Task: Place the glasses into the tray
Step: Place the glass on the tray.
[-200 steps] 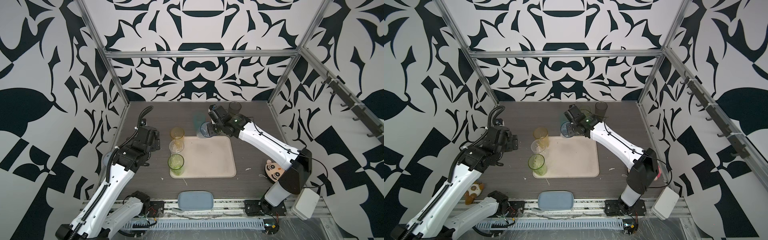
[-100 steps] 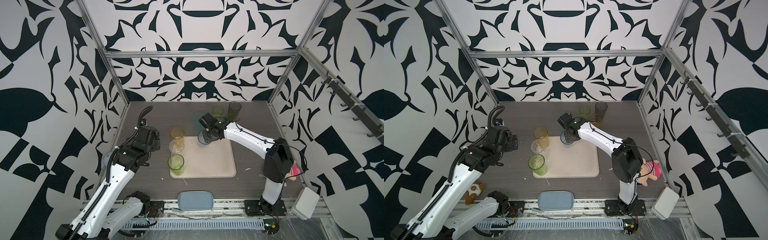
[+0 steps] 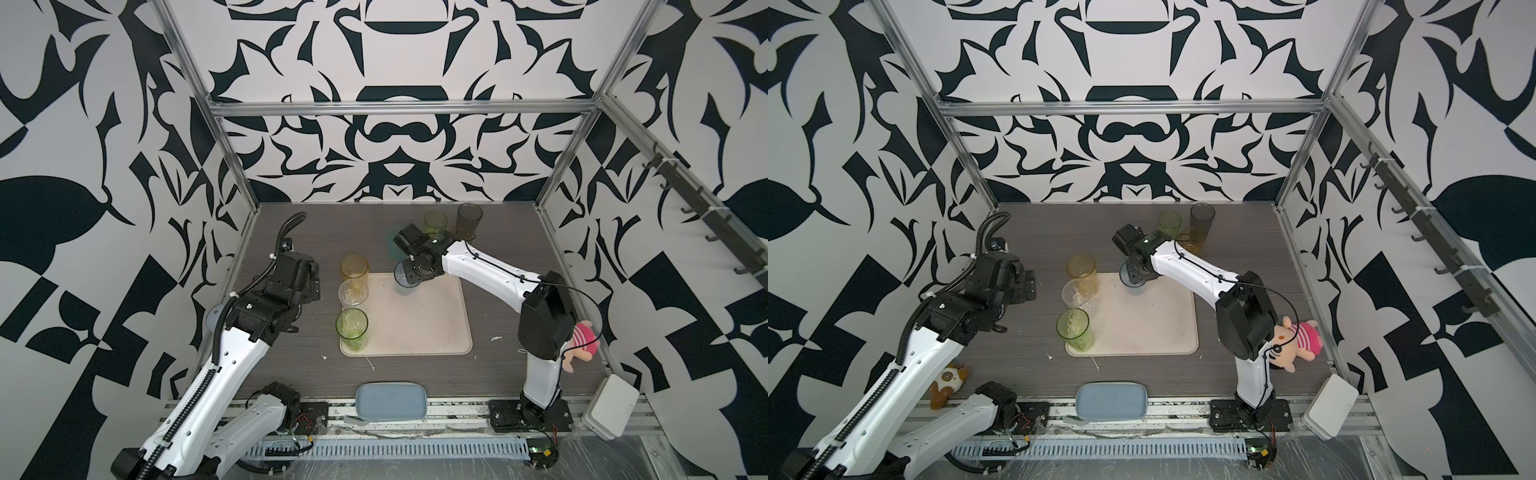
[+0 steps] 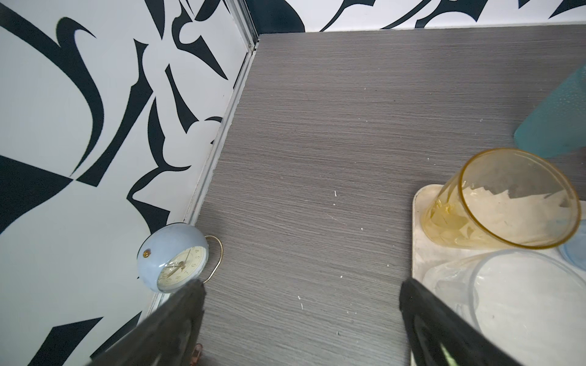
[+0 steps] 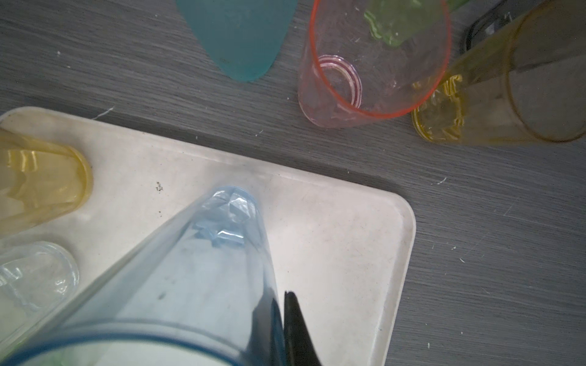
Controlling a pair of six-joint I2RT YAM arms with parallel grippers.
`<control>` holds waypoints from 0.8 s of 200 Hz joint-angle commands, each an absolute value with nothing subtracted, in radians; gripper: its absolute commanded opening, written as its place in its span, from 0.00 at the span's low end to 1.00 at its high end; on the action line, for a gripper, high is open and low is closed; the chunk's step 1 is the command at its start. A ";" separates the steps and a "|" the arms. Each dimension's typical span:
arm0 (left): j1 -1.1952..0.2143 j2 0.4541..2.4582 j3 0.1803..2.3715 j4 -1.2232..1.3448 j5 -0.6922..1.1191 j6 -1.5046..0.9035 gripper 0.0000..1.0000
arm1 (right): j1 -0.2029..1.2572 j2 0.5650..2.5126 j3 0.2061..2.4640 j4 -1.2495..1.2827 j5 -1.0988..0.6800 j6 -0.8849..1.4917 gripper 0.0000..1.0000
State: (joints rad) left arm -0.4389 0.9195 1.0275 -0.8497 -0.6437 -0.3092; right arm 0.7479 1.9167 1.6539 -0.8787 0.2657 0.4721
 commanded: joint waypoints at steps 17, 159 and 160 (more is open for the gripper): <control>-0.438 0.917 1.020 -0.868 -0.656 -0.326 0.99 | 0.753 1.923 1.708 -0.908 0.275 0.495 0.00; -0.439 0.920 1.022 -0.873 -0.652 -0.327 1.00 | 0.753 1.955 1.763 -0.921 0.275 0.484 0.35; -0.439 0.920 1.022 -0.873 -0.652 -0.327 1.00 | 0.753 1.955 1.763 -0.921 0.275 0.483 0.35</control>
